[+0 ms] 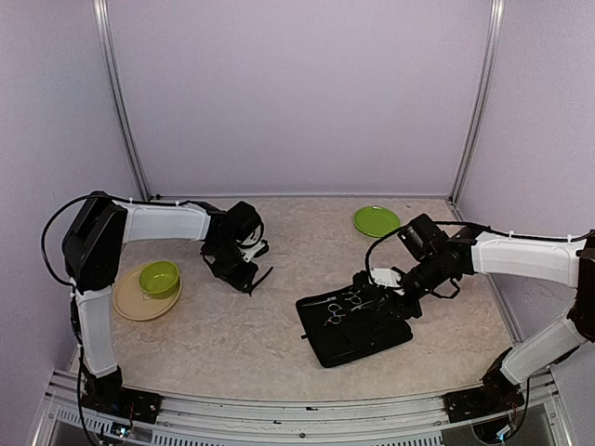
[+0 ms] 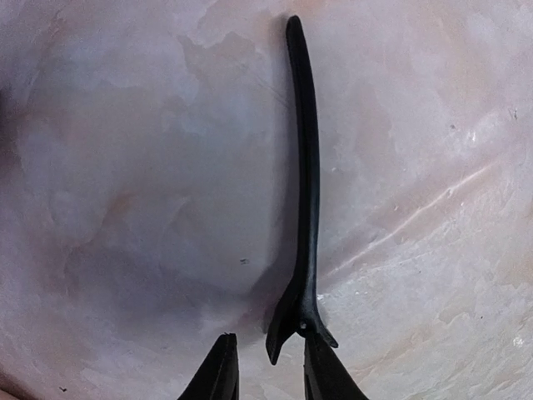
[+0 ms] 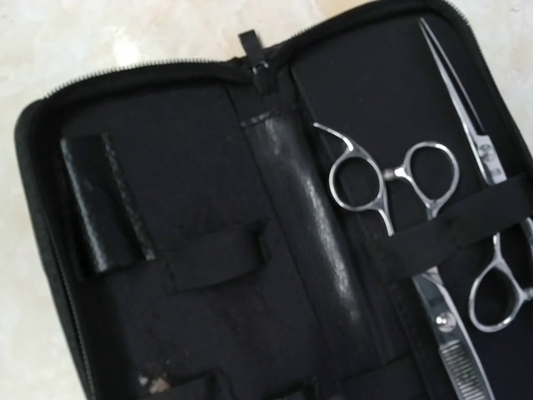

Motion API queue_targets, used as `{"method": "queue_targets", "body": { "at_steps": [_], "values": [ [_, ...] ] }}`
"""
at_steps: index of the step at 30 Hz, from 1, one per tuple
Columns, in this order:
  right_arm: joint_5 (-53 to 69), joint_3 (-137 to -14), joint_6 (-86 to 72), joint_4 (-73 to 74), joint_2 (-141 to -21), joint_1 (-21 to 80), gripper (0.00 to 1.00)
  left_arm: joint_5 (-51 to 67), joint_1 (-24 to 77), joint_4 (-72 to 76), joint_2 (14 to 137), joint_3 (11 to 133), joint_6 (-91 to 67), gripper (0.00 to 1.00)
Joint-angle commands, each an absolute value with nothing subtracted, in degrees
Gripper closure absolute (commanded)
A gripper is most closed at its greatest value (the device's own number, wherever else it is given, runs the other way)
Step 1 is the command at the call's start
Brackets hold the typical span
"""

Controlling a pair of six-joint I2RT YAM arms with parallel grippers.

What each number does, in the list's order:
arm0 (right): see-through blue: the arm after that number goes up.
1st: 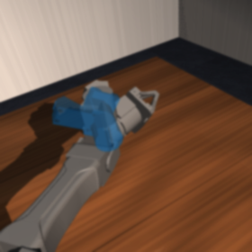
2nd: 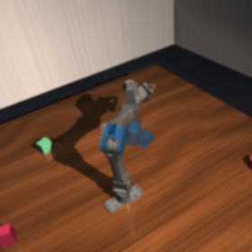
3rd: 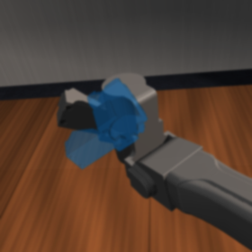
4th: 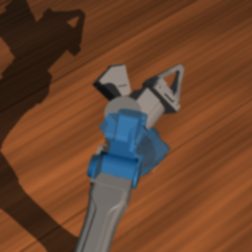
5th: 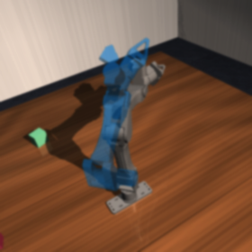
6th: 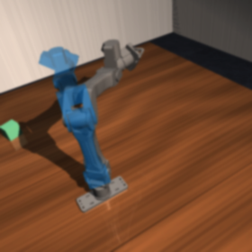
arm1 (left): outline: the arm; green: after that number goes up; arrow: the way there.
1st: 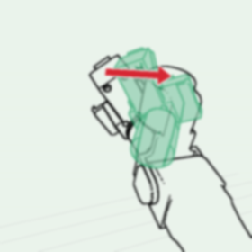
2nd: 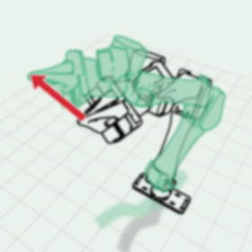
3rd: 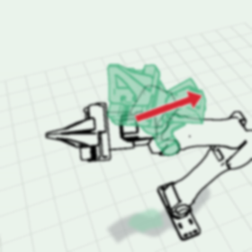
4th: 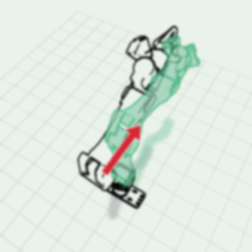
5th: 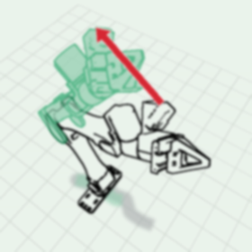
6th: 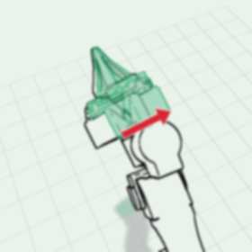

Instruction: Sort the hair-cutting tools

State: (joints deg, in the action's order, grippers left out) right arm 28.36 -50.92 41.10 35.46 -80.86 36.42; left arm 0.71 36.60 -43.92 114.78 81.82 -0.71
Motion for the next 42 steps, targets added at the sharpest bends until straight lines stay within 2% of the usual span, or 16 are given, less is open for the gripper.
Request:
{"method": "queue_targets", "body": {
  "at_steps": [1,8,25,42],
  "values": [
    [28.66,-50.01,41.11,34.59,-80.89,37.09,0.67,0.00,37.48,-44.87,116.82,82.74,0.35,0.73],
    [28.82,-50.10,41.11,34.89,-81.21,37.18,0.67,-4.15,38.55,-44.91,119.00,83.86,0.41,0.85],
    [28.57,-50.99,40.91,35.10,-82.39,37.35,0.68,-6.16,39.47,-44.02,112.91,83.16,-2.90,0.71],
    [27.96,-50.45,40.90,34.98,-82.00,37.53,0.68,-4.12,38.55,-42.69,116.80,82.64,-1.78,0.75]
  ]
}}
